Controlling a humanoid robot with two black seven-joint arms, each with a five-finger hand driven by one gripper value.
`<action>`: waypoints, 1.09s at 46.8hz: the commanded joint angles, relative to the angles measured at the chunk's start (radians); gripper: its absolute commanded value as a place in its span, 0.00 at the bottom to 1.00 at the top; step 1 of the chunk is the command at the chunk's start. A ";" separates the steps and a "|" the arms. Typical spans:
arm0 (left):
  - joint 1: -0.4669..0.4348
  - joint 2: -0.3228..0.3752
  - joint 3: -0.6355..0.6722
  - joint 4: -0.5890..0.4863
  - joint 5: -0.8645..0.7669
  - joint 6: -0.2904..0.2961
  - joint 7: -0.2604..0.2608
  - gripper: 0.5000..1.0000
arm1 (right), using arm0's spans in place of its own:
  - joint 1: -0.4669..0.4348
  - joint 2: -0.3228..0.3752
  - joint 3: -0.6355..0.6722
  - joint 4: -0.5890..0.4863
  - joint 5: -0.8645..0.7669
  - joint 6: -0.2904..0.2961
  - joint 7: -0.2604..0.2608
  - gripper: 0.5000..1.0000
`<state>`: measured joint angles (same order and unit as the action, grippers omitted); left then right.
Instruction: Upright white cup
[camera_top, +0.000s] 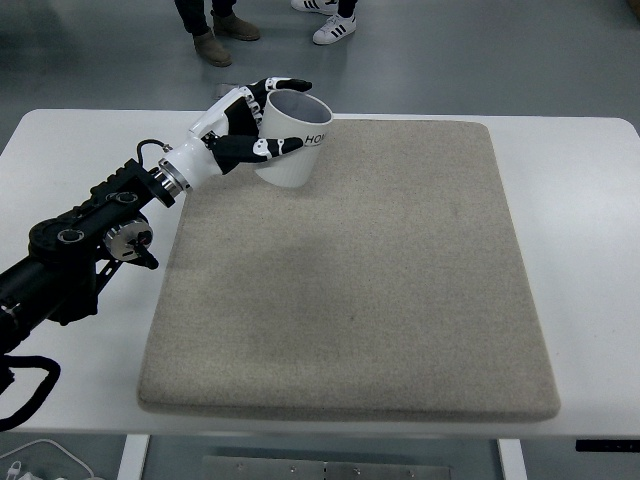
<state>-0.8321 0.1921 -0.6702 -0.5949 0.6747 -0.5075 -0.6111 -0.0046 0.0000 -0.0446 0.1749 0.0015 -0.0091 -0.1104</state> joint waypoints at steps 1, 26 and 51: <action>0.013 0.006 0.001 0.001 0.012 0.001 0.000 0.17 | 0.000 0.000 -0.001 0.000 0.000 0.000 0.000 0.86; 0.061 0.001 0.001 0.061 0.029 -0.002 0.000 0.18 | 0.000 0.000 -0.001 0.000 0.002 -0.002 0.000 0.86; 0.070 -0.028 0.003 0.063 0.035 0.055 0.000 0.40 | 0.000 0.000 0.002 0.000 0.002 0.000 0.000 0.86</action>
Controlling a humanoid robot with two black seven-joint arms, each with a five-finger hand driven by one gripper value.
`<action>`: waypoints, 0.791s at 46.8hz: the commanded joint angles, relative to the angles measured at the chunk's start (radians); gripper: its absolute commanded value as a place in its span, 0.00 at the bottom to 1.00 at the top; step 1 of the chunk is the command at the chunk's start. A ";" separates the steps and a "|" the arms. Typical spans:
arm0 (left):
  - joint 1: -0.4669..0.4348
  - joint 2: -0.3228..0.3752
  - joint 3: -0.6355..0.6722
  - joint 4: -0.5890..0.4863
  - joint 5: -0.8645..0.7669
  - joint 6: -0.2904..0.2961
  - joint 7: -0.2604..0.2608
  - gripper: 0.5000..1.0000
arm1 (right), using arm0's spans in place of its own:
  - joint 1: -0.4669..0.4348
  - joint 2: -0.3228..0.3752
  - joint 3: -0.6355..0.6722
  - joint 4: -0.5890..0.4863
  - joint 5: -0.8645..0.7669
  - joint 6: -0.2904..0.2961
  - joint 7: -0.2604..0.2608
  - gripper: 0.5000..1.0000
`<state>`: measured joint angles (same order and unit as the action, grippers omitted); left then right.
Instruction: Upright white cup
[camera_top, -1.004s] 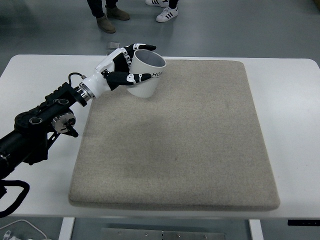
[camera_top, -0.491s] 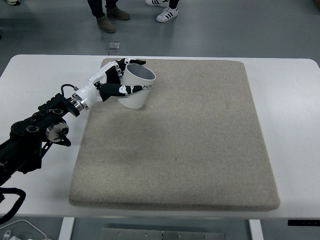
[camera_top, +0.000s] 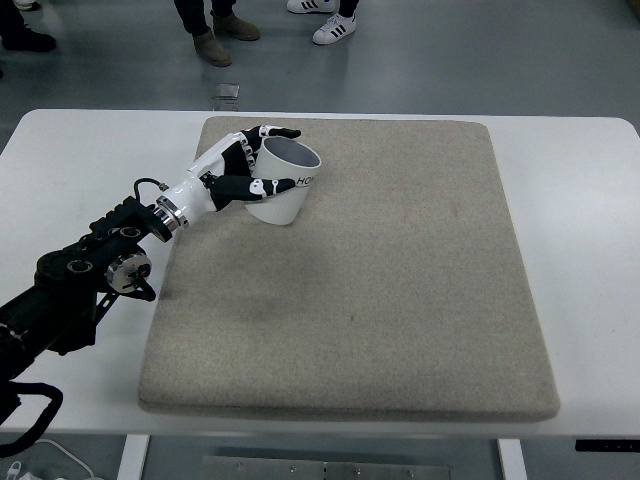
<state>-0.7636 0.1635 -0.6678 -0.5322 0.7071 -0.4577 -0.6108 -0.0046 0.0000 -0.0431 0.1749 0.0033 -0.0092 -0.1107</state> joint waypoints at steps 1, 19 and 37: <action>0.001 0.001 0.001 0.000 0.005 0.007 0.000 0.41 | 0.000 0.000 0.000 0.000 0.000 0.000 0.000 0.86; 0.000 -0.001 -0.003 0.028 0.000 0.007 0.000 0.98 | 0.000 0.000 0.002 0.000 0.000 -0.002 0.000 0.86; -0.003 0.001 -0.004 0.023 -0.008 0.001 0.000 0.99 | -0.002 0.000 0.000 0.000 0.000 -0.002 0.000 0.86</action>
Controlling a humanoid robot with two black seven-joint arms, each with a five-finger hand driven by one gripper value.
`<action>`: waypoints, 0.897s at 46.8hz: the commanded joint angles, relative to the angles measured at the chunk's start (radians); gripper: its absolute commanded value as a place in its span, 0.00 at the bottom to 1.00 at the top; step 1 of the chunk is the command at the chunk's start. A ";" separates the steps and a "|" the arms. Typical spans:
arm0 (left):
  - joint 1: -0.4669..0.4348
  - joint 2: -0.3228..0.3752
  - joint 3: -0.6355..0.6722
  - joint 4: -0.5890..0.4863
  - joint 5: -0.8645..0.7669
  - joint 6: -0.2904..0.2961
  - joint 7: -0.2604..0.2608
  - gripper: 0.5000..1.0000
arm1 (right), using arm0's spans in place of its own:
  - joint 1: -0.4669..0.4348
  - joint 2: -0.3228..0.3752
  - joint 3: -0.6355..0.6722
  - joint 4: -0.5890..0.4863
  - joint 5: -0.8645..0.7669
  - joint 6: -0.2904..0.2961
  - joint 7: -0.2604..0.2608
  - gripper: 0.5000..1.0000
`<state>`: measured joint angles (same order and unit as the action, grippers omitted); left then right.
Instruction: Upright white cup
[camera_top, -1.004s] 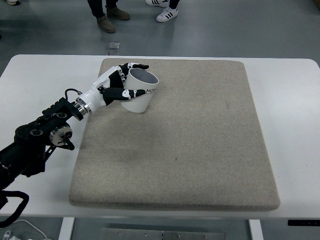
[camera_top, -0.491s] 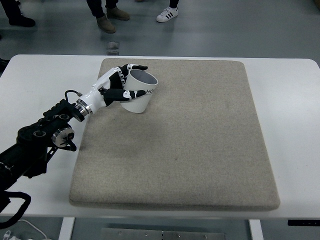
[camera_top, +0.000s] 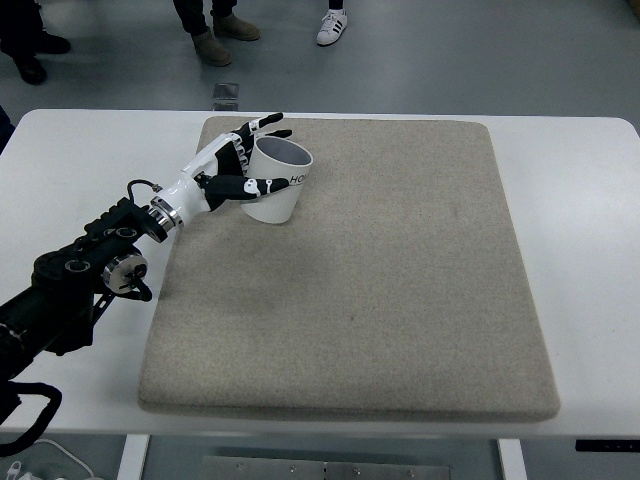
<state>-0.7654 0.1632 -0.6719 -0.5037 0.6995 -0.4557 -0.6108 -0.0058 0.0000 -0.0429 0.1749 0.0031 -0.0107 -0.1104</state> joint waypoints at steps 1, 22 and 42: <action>-0.002 0.001 -0.002 -0.006 -0.001 -0.001 0.000 0.99 | 0.001 0.000 0.000 0.000 0.000 0.000 0.000 0.86; -0.018 0.052 -0.018 -0.058 -0.005 -0.038 0.000 0.99 | 0.000 0.000 0.000 0.000 0.000 0.000 0.000 0.86; -0.149 0.104 -0.002 0.029 -0.291 -0.047 0.000 0.99 | -0.003 0.000 -0.002 0.000 0.000 0.000 0.000 0.86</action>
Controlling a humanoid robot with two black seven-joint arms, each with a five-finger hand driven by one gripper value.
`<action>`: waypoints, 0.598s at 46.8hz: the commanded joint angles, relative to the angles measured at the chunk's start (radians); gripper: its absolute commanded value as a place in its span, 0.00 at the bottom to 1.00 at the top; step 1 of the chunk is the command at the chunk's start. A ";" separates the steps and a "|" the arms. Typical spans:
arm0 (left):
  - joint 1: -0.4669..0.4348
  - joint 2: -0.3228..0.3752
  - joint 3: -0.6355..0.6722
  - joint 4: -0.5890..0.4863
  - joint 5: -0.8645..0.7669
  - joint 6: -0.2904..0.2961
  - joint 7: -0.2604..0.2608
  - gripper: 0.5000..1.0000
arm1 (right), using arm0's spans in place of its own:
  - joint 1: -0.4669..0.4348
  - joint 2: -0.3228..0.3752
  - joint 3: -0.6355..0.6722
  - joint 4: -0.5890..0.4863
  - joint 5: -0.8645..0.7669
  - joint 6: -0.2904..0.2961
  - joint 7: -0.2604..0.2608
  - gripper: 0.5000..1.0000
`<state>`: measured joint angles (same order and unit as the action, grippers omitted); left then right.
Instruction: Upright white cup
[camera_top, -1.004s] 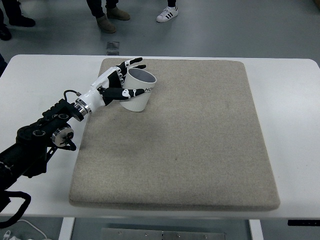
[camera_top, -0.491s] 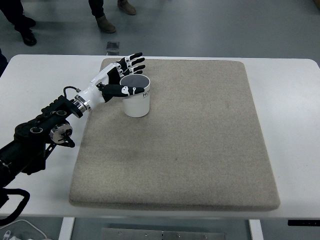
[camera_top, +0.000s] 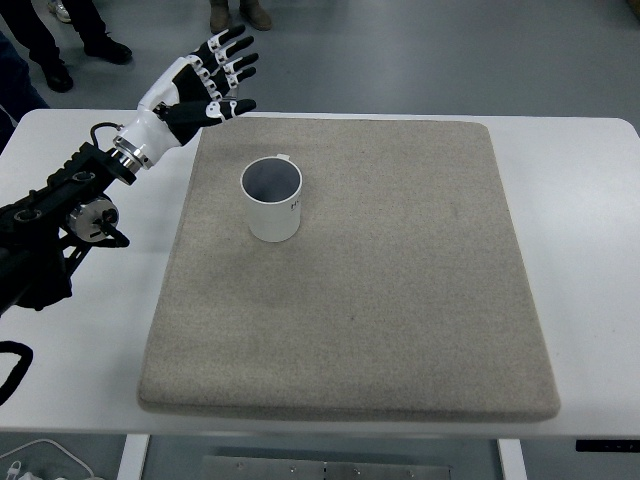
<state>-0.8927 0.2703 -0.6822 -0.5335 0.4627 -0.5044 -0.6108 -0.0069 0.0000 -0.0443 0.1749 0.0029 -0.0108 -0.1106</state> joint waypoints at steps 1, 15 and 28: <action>-0.029 -0.011 0.009 0.081 -0.074 0.001 0.000 0.99 | -0.002 0.000 0.000 0.000 0.000 0.002 0.000 0.86; -0.058 -0.085 0.007 0.230 -0.297 0.014 0.000 0.99 | -0.002 0.000 -0.002 0.002 0.000 0.008 -0.001 0.86; -0.048 -0.086 -0.002 0.257 -0.389 0.021 0.000 0.99 | -0.002 0.000 -0.002 0.003 -0.003 0.011 0.000 0.86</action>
<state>-0.9432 0.1840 -0.6831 -0.2813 0.0965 -0.4852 -0.6109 -0.0091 0.0000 -0.0461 0.1773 0.0007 -0.0002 -0.1103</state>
